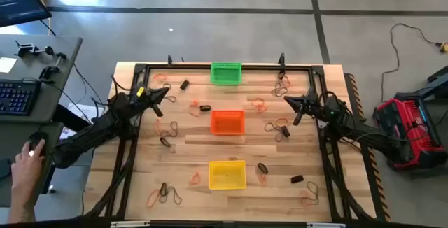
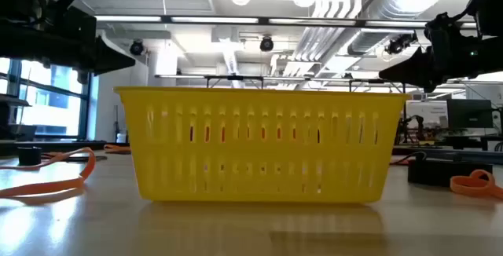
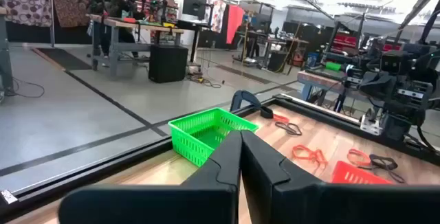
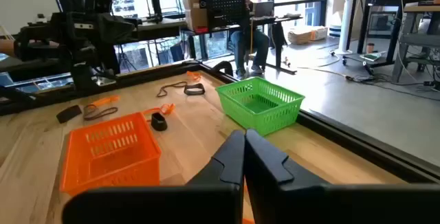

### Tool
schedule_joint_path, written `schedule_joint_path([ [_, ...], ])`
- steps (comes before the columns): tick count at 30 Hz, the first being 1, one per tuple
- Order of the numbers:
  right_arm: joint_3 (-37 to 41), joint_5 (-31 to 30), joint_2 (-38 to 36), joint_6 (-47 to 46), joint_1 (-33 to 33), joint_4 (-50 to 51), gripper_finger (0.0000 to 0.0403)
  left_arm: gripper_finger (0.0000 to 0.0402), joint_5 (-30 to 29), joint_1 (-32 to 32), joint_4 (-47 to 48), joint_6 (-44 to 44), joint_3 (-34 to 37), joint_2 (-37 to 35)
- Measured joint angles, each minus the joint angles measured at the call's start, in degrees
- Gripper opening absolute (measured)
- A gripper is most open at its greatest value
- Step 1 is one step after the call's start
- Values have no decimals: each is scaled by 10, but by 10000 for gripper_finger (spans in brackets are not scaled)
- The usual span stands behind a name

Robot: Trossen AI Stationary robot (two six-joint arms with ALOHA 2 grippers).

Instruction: Sort rubber bands into baskets

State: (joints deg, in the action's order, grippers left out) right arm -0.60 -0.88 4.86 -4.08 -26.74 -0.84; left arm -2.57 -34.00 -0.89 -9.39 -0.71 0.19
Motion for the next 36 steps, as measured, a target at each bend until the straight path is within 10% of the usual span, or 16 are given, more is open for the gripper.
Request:
schedule_joint_path([
  [36, 0, 0, 0, 0, 0, 0, 0, 0, 53, -51, -3, 9, 0, 0],
])
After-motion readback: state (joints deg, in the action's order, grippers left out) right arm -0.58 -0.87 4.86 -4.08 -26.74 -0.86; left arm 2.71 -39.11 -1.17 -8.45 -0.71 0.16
